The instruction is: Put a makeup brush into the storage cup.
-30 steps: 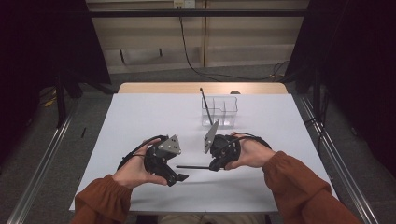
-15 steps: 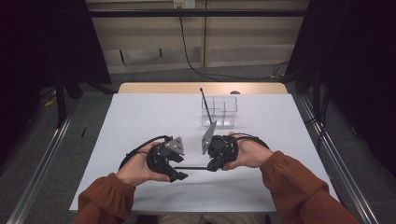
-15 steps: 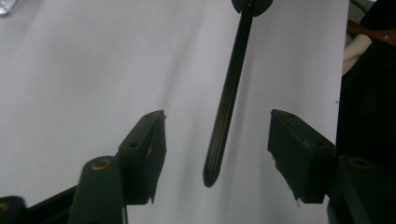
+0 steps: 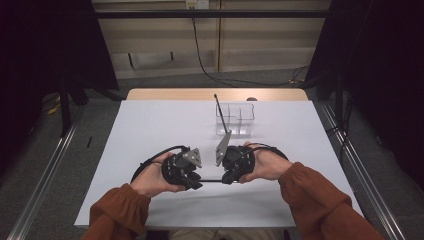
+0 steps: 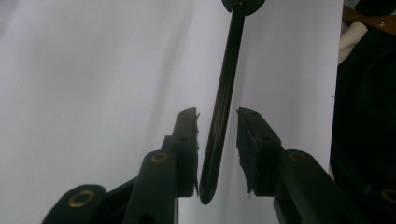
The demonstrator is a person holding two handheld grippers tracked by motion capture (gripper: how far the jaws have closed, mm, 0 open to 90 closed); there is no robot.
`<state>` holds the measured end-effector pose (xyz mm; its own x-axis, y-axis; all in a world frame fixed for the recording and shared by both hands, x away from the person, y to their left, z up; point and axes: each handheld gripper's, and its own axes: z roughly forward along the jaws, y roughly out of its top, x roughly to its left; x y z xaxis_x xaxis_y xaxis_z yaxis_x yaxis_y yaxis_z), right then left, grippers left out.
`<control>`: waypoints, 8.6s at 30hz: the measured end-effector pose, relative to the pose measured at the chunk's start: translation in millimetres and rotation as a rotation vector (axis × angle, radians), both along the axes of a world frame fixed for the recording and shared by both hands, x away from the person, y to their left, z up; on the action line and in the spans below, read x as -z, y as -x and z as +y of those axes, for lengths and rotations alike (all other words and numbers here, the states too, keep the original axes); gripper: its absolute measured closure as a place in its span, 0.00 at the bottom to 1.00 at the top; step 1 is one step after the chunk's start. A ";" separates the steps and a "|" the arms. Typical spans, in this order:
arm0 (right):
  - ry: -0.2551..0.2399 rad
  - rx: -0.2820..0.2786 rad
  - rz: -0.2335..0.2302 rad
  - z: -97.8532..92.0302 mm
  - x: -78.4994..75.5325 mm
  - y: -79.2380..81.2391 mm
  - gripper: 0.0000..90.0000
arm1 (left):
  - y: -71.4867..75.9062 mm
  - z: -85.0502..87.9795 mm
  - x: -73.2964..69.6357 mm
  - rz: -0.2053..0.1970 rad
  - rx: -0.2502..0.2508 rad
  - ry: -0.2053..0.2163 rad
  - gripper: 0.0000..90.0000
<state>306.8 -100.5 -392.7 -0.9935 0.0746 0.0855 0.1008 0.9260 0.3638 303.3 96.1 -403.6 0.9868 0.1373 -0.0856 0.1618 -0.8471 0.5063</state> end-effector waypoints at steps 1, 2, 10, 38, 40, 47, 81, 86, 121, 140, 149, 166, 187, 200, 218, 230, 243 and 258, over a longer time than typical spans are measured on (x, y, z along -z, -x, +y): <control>0.000 -0.002 -0.001 0.1 0.4 -0.1 0.93 | -0.3 -0.4 0.4 -0.003 -0.001 -0.005 0.86; 0.000 -0.004 -0.002 0.0 0.8 -0.3 0.93 | -0.2 -0.6 0.7 -0.002 0.003 -0.004 0.87; -0.005 -0.014 -0.011 -0.6 0.9 -0.3 0.93 | 1.7 -1.0 1.8 -0.003 0.019 -0.004 0.90; -0.085 0.045 -0.020 -9.0 2.6 -2.7 0.58 | 1.7 1.0 2.6 0.009 0.020 0.016 0.93; -0.092 0.052 -0.027 -10.4 2.5 -3.3 0.54 | 1.5 2.4 2.9 0.014 0.014 0.013 0.93; -0.104 0.079 -0.042 -17.6 1.7 -3.7 0.42 | 2.5 6.8 4.9 0.019 -0.003 0.005 0.93; -0.252 0.259 -0.064 -69.6 5.3 0.8 0.05 | -0.6 49.1 3.8 0.061 -0.144 0.193 0.93; -0.286 0.301 -0.071 -79.5 6.9 1.7 0.07 | 0.4 52.5 4.2 0.048 -0.149 0.209 0.93; -0.547 0.397 -0.120 -92.6 23.6 25.6 0.06 | 10.2 68.6 15.6 0.000 -0.239 0.504 0.93; -0.746 0.411 -0.163 -77.9 28.2 29.5 0.06 | 17.3 59.6 16.6 -0.062 -0.229 0.617 0.93; -0.831 0.395 -0.202 -72.4 23.4 31.0 0.09 | 17.8 51.2 16.6 -0.066 -0.234 0.639 0.93; -0.925 0.412 -0.170 -70.5 13.5 29.8 0.19 | 22.2 33.6 21.4 -0.059 -0.203 0.673 0.93; -0.955 0.439 -0.066 -70.3 11.5 21.5 0.74 | 23.3 29.3 29.7 -0.042 -0.185 0.652 0.93; -0.958 0.447 0.022 -69.0 12.7 17.3 0.88 | 22.6 24.8 35.2 -0.044 -0.172 0.623 0.93; -1.009 0.443 0.083 -66.2 10.9 15.0 0.93 | 21.9 24.1 36.9 -0.067 -0.163 0.611 0.93; -1.003 0.450 0.057 -66.1 8.3 15.5 0.93 | 20.4 24.5 36.6 -0.076 -0.194 0.616 0.76; -0.989 0.464 0.038 -68.4 7.8 16.1 0.93 | 18.5 32.6 32.5 -0.091 -0.297 0.622 0.47; -0.963 0.497 0.007 -80.1 5.4 15.5 0.93 | 20.7 48.1 24.7 -0.118 -0.412 0.614 0.10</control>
<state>291.3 -180.6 -398.1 -0.8699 0.3671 0.3294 0.3912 0.1071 0.9140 282.6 144.2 -428.3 0.8730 0.4597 -0.1630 0.3205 -0.2888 0.9021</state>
